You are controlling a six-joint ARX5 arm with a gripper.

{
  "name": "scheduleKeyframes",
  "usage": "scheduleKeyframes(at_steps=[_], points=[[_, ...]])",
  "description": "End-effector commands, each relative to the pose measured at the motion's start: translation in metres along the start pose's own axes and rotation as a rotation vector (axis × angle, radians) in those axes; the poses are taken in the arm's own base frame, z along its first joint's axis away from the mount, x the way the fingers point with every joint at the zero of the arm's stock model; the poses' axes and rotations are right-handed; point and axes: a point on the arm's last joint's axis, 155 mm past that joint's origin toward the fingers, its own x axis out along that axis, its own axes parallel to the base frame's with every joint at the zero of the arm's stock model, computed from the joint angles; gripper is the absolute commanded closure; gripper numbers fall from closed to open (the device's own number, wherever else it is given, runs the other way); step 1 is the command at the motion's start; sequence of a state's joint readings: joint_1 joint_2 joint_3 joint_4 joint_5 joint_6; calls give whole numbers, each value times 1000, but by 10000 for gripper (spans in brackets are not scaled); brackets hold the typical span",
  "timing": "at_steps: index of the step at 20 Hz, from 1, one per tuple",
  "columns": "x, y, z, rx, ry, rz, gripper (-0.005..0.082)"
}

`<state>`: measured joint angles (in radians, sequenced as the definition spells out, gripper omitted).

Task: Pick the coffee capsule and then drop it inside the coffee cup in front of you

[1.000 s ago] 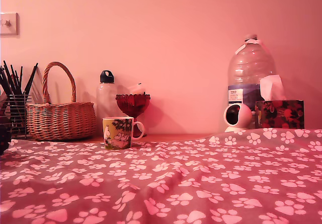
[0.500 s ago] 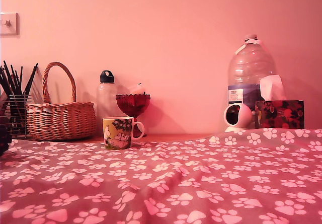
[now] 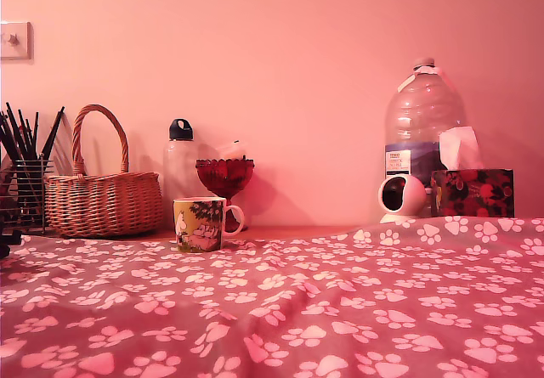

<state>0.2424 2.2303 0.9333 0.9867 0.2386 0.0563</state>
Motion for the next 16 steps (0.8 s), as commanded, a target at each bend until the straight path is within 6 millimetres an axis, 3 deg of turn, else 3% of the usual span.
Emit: scheduleKeyframes(at_steps=[1, 7, 11, 16], points=[[2, 0, -20, 1, 41, -5, 537], [0, -4, -15, 10, 46, -26, 536], [-5, -9, -1, 8, 52, -49, 537], [-11, -25, 10, 6, 70, -103, 537]])
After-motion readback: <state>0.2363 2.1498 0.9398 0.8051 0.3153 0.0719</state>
